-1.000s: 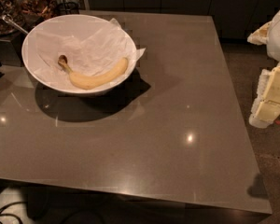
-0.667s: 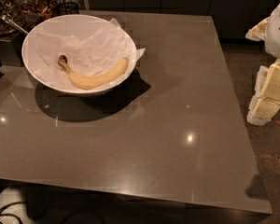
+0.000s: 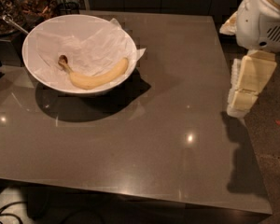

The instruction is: Pick banana from white bowl

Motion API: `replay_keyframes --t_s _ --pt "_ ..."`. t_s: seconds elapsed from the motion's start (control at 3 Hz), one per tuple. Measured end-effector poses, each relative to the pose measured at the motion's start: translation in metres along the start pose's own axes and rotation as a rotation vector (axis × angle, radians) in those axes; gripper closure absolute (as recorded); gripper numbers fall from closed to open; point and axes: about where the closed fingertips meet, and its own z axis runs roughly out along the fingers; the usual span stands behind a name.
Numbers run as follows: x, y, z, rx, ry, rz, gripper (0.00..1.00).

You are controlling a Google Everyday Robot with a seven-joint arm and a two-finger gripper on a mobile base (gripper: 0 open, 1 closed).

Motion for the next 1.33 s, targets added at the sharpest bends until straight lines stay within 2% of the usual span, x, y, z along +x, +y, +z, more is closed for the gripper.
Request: replay_keyframes --t_s 0.33,0.67,1.0,1.33 --pt "-0.029 0.007 0.002 -0.017 -0.011 -0.088 0.00" --pt "-0.031 0.005 0.002 -0.007 -0.016 -0.088 0.00" --pt "-0.051 -0.002 0.007 -0.011 -0.064 -0.097 0.00" --pt "-0.094 -0.016 0.014 -0.049 -0.109 -0.123 0.00"
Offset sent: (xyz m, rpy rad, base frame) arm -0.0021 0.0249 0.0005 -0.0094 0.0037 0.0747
